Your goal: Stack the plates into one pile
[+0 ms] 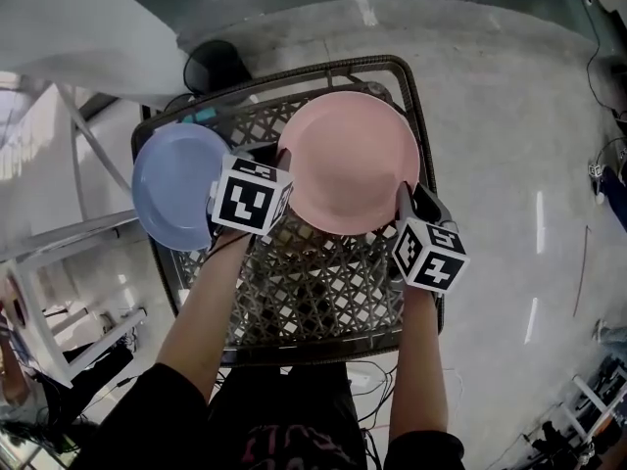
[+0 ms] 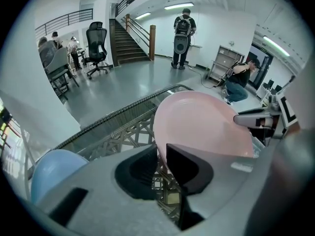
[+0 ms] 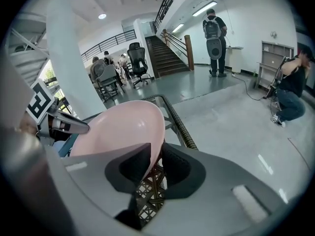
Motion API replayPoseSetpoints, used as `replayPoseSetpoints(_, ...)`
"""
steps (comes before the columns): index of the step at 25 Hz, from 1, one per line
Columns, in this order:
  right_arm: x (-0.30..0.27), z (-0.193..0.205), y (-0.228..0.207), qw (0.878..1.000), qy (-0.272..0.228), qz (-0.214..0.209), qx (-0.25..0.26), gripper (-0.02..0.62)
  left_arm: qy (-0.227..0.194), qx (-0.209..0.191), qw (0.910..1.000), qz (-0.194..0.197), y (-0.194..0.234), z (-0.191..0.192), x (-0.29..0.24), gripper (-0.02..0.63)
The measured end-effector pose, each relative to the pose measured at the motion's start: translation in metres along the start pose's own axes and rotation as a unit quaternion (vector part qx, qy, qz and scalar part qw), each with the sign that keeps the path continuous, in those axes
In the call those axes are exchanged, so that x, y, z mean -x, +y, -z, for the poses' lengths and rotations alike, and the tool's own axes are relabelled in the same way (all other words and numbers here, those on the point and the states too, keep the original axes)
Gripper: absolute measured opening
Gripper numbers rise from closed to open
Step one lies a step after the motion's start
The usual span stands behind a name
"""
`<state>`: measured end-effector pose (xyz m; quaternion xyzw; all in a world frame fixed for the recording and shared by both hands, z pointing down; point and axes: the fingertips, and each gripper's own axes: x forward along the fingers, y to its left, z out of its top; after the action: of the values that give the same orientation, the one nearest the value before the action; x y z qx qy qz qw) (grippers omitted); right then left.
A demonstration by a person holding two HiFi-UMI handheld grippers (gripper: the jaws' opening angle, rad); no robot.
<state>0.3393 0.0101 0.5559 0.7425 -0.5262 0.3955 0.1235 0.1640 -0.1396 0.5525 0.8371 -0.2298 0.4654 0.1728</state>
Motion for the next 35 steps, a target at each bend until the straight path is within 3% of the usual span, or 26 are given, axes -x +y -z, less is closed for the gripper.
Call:
replayPoseSetpoints(10,0.019,-0.024,0.022,0.999,-0.033,-0.008,0.011,0.080,-0.046,0.007,0.9988,-0.015,0.011,-0.013,0.039,0.055)
replayPoseSetpoints(20,0.017,-0.036,0.100,0.997,-0.040,-0.057,0.041,0.080,-0.069,0.049,0.9949,-0.055,0.069,0.014,0.096,0.052)
replayPoseSetpoints(35,-0.009,-0.023,0.272,0.979,-0.005,-0.156,0.131,0.078,-0.063,0.155,0.9773,-0.130,0.190,0.123,0.178,0.049)
